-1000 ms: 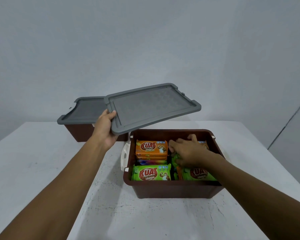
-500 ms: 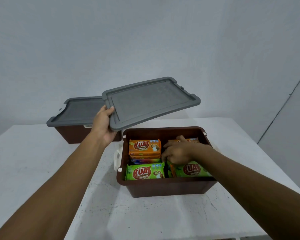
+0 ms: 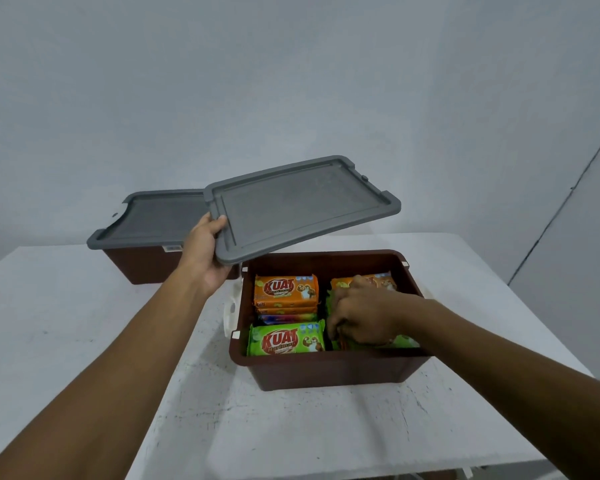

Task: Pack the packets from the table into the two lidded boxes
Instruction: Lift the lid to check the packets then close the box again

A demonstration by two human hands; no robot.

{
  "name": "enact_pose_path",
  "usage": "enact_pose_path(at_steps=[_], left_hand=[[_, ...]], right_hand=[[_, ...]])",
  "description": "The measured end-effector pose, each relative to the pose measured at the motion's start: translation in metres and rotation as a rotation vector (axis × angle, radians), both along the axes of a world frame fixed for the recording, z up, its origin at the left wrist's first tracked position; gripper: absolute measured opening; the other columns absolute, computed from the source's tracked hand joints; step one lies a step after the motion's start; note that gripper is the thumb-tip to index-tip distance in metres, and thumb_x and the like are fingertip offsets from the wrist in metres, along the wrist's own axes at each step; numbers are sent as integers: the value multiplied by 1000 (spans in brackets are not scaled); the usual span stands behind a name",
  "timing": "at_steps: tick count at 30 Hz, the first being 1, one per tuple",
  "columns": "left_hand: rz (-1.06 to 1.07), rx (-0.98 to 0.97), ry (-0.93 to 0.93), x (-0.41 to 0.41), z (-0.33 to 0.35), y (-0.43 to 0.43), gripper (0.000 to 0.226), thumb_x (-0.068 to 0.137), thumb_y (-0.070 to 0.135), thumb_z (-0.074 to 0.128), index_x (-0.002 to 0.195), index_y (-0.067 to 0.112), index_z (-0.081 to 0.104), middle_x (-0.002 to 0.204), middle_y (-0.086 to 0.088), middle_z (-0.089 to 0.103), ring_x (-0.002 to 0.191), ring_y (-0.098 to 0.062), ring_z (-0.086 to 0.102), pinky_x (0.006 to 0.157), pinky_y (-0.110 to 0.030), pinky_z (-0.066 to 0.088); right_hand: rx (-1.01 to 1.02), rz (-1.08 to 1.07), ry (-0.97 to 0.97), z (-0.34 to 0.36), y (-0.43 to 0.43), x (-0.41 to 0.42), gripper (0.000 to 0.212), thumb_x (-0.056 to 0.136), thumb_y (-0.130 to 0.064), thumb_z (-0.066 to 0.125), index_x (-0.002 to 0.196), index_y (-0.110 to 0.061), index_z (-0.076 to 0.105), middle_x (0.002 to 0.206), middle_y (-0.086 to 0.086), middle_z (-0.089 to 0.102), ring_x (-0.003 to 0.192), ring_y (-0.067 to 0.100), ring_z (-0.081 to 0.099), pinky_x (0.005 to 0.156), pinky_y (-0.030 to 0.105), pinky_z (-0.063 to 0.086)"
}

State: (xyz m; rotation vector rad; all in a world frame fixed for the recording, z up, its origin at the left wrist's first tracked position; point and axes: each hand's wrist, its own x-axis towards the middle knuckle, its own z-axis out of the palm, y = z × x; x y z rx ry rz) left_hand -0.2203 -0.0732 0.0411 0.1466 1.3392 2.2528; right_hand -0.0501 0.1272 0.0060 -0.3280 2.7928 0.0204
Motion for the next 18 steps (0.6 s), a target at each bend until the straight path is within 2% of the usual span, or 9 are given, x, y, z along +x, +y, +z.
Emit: enact_pose_path(at_steps=[2, 6, 9, 11, 13, 16, 18], left_hand=[[3, -10, -9, 2, -2, 1, 32, 102, 18, 41, 132, 23, 52, 115, -7, 65, 101, -23, 64, 58, -31, 58], [2, -44, -16, 2, -3, 0, 28, 102, 19, 43, 125, 26, 57, 116, -7, 66, 101, -23, 65, 61, -32, 57], [-19, -67, -3, 3, -3, -1, 22, 102, 20, 43, 115, 28, 59, 117, -7, 66, 102, -24, 65, 68, -36, 57], [-34, -90, 20, 3, -4, -2, 23, 101, 21, 44, 116, 29, 60, 119, -8, 66, 104, -26, 64, 82, -41, 56], [-51, -127, 53, 3, -6, -2, 25, 101, 22, 44, 120, 30, 59, 120, -8, 67, 105, -27, 64, 95, -50, 48], [-42, -123, 89, 6, -8, 0, 36, 101, 16, 44, 132, 30, 53, 120, -7, 68, 105, -28, 66, 88, -51, 54], [-39, -120, 126, 7, -10, 0, 40, 100, 13, 44, 136, 29, 50, 121, -7, 68, 105, -27, 67, 81, -46, 57]], right_hand=[[17, 26, -28, -1, -4, 3, 33, 99, -26, 40, 118, -30, 66, 119, -7, 59, 112, 11, 38, 96, 41, 27], [256, 20, -96, 0, -13, 2, 36, 101, -40, 31, 111, -27, 64, 117, 1, 57, 118, 18, 37, 98, 47, 24], [241, -44, -99, -4, -16, 1, 43, 101, -48, 27, 105, -24, 62, 118, 4, 55, 118, 19, 39, 101, 50, 22], [126, -71, -70, -6, -13, 4, 43, 101, -47, 29, 112, -21, 62, 123, 1, 56, 121, 17, 39, 102, 48, 23], [-129, -98, -1, -6, -3, 14, 32, 101, -33, 40, 117, -22, 66, 129, -5, 58, 125, 12, 41, 106, 42, 29], [-474, -211, 154, 2, 13, 37, 30, 93, -6, 52, 111, -19, 72, 121, -9, 65, 115, 1, 54, 102, 25, 43], [-576, -282, 316, 6, 17, 51, 28, 90, -1, 55, 101, -19, 75, 105, -13, 69, 101, -1, 62, 90, 21, 51]])
